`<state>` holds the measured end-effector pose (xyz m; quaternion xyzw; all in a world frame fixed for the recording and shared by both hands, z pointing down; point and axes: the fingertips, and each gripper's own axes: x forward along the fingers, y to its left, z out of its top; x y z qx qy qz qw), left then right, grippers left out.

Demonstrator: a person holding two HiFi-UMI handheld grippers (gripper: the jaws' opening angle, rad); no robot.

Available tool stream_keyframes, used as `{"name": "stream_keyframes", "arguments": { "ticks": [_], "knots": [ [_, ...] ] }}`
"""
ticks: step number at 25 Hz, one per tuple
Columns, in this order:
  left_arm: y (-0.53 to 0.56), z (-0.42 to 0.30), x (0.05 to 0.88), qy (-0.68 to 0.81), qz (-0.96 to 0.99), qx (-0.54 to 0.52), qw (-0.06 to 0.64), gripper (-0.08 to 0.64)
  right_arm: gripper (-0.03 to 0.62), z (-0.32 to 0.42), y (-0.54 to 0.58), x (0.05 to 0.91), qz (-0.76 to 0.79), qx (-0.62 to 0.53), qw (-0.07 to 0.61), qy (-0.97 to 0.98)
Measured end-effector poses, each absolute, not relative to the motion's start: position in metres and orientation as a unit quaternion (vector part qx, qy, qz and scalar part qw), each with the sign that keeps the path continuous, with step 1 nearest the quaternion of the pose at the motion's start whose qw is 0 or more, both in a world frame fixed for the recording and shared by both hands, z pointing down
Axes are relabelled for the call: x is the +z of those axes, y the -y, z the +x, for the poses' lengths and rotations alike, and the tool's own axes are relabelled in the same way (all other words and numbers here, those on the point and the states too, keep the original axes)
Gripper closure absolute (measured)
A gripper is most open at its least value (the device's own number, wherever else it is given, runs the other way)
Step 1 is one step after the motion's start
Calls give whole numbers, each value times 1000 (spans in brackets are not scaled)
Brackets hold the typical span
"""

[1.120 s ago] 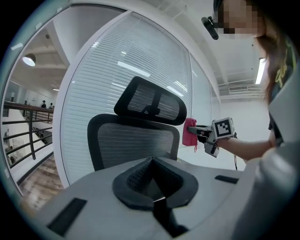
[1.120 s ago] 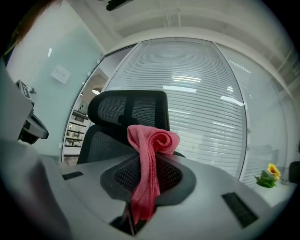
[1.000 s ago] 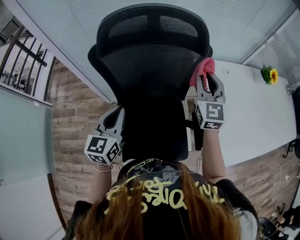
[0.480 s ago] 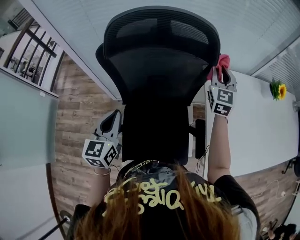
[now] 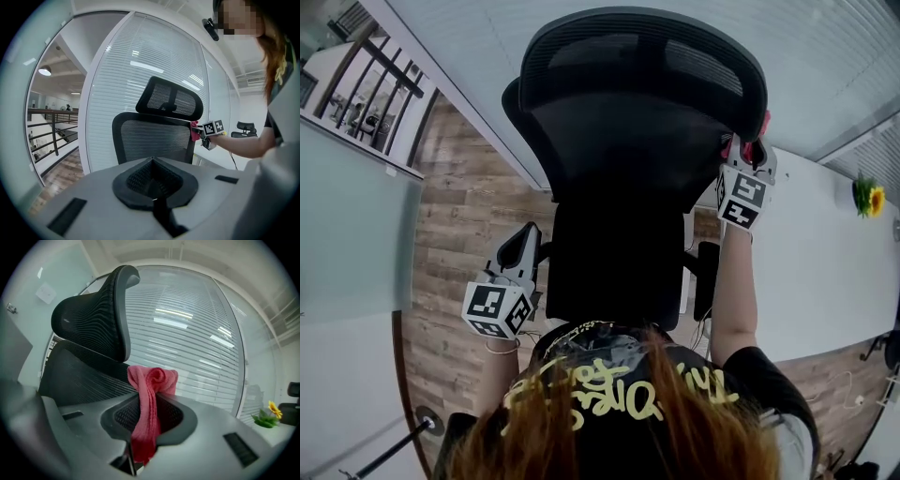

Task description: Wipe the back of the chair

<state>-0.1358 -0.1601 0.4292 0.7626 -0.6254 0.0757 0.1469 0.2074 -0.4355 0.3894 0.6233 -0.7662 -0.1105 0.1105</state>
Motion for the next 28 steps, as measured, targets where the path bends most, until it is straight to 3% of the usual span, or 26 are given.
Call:
{"name": "stream_keyframes", "arguments": {
  "ticks": [28],
  "knots": [
    [128,-234,421,655,739,71,143,568,522,47,431,379,588,-96,79,800]
  ]
}}
